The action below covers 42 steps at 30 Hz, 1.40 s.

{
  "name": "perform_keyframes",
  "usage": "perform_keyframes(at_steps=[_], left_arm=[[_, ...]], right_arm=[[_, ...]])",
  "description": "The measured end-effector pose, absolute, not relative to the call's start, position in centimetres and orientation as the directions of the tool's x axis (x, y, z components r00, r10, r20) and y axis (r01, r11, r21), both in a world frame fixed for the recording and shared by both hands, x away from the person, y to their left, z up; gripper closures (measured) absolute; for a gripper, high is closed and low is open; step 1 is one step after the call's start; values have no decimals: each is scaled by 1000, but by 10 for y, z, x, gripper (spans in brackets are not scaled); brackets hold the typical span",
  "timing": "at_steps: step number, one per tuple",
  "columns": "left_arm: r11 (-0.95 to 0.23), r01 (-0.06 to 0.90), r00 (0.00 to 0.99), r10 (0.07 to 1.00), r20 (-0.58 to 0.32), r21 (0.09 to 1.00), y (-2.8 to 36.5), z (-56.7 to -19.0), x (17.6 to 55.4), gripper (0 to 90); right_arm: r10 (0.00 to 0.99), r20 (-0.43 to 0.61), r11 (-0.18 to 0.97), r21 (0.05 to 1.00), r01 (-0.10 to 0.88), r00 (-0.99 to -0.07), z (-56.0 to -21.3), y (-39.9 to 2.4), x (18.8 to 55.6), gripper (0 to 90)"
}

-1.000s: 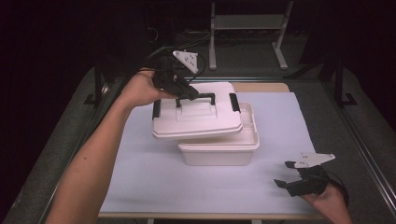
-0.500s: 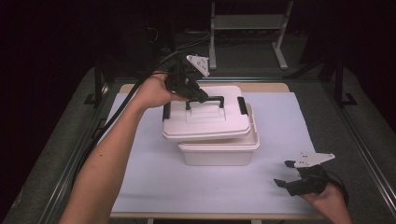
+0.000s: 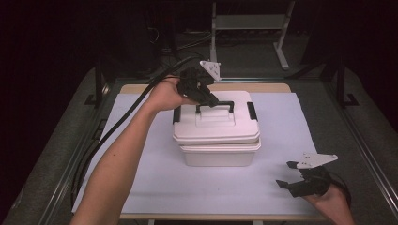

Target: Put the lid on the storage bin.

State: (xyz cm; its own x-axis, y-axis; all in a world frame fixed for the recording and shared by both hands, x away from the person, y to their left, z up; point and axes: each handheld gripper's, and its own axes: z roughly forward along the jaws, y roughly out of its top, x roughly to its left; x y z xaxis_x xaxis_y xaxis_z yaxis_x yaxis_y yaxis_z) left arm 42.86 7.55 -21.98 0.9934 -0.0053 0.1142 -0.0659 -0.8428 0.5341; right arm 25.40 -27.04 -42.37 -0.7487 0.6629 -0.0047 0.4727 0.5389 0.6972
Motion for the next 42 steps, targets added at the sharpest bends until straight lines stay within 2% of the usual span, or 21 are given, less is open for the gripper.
perform_keyframes(at_steps=[37,42], left_arm=[[-855,-69,996,-34,77,514,60,-255,430,841],[-857,-62,996,-18,90,511,63,-255,430,760]], right_arm=[[666,-9,537,701,470,-746,-422,-272,252,206],[663,-8,539,700,469,-748,-422,-270,252,205]])
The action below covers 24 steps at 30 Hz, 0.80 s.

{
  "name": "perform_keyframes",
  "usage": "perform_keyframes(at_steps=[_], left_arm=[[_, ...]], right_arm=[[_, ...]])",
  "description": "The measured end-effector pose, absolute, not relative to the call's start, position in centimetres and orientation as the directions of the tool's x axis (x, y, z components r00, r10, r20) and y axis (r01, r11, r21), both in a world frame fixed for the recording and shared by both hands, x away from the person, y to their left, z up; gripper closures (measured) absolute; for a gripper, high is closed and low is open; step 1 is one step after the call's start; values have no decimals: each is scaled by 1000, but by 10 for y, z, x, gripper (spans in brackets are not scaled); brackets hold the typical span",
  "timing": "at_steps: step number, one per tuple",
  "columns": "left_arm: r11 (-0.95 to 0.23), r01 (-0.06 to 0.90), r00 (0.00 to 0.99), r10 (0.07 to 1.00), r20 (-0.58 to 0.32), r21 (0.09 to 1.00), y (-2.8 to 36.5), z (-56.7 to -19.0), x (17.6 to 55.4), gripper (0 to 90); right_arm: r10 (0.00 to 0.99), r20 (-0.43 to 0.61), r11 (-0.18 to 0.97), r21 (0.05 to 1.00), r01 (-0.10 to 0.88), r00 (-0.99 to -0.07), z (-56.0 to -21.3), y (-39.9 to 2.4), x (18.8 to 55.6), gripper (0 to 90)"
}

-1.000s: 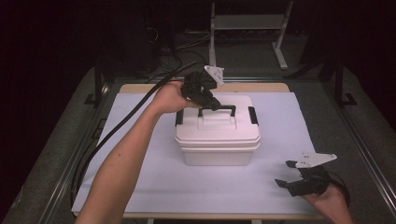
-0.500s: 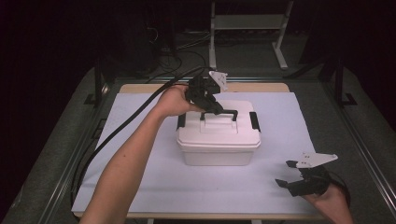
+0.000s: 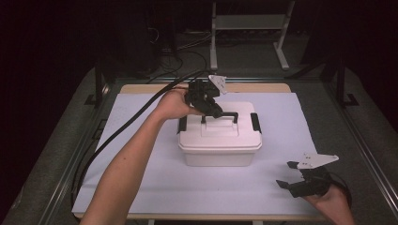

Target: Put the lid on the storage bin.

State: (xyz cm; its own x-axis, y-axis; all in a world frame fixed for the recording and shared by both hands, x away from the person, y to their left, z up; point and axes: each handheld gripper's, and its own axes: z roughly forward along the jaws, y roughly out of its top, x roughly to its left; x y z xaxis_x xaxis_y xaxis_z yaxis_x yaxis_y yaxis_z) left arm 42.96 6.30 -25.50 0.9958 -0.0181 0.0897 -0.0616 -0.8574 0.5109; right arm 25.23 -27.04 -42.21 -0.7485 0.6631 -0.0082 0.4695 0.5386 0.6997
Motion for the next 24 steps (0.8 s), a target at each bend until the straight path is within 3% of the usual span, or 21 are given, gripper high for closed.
perform_keyframes(at_steps=[9,24], left_arm=[[-846,-40,995,15,99,531,74,-253,429,651],[-834,-7,992,63,108,552,105,-246,418,565]], right_arm=[[661,-9,540,700,467,-751,-422,-269,253,204],[660,-15,544,699,464,-751,-421,-267,253,202]])
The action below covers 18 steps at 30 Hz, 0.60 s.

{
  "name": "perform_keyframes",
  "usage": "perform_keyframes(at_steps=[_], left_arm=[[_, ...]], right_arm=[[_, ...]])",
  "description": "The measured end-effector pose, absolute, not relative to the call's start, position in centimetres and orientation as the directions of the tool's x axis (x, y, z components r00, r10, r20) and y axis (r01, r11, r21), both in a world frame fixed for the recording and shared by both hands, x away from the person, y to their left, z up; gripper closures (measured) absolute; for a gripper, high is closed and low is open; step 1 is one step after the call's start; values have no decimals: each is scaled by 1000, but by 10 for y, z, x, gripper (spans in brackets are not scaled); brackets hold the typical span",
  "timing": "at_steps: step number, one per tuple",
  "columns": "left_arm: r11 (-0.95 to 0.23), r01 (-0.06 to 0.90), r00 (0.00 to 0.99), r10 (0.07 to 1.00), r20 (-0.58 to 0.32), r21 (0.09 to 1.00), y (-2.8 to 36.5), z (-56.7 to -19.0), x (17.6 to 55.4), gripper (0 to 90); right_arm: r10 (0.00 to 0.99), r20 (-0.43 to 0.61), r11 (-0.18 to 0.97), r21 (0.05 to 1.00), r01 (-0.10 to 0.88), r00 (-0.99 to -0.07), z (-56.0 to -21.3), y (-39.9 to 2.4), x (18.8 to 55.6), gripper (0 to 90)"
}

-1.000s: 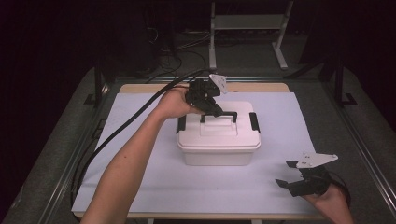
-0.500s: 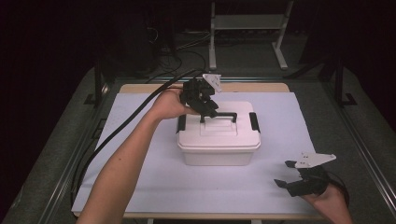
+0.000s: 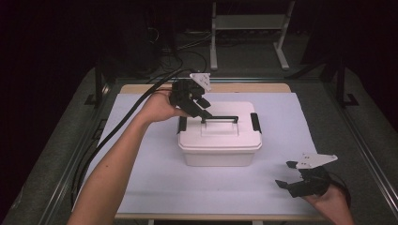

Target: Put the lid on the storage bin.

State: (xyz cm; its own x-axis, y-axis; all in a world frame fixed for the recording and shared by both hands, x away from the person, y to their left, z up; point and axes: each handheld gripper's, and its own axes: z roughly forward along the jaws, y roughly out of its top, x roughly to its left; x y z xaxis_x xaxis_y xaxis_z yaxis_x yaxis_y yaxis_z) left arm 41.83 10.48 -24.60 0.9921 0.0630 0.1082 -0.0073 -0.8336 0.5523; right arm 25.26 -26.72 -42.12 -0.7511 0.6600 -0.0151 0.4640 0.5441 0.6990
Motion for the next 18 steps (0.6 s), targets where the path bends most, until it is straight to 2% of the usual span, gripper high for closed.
perform_keyframes(at_steps=[18], left_arm=[[-804,46,982,146,122,593,157,-247,403,524]], right_arm=[[666,-20,543,699,466,-746,-420,-267,253,199]])
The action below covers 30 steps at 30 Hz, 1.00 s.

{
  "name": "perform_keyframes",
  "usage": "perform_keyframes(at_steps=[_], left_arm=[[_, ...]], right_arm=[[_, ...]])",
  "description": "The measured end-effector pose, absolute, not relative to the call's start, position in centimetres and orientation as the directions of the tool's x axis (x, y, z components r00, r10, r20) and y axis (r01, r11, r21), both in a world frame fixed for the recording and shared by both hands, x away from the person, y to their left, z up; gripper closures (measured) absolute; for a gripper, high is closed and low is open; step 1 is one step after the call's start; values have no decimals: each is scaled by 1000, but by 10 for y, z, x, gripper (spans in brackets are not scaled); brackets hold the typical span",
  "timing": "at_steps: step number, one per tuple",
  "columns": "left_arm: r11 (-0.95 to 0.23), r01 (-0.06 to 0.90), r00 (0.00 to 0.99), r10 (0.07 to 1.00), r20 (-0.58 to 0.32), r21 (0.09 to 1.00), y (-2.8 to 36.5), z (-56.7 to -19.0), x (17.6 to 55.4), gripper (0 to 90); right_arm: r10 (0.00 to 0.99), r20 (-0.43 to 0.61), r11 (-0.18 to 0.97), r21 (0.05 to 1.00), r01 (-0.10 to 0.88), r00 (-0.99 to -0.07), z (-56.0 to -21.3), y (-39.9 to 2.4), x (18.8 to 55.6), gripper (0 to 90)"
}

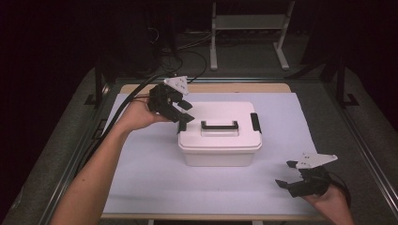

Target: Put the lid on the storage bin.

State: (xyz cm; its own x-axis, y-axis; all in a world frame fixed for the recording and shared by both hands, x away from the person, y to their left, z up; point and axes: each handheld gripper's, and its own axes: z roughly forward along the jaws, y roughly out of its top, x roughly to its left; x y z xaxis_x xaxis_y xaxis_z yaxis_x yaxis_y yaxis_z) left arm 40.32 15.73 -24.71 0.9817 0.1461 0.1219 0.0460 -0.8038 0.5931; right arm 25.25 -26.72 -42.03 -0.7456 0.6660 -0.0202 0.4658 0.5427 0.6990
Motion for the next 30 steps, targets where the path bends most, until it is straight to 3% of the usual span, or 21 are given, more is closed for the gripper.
perform_keyframes(at_steps=[30], left_arm=[[-768,118,963,243,115,629,224,-263,376,484]], right_arm=[[671,-19,542,694,473,-741,-421,-269,252,199]])
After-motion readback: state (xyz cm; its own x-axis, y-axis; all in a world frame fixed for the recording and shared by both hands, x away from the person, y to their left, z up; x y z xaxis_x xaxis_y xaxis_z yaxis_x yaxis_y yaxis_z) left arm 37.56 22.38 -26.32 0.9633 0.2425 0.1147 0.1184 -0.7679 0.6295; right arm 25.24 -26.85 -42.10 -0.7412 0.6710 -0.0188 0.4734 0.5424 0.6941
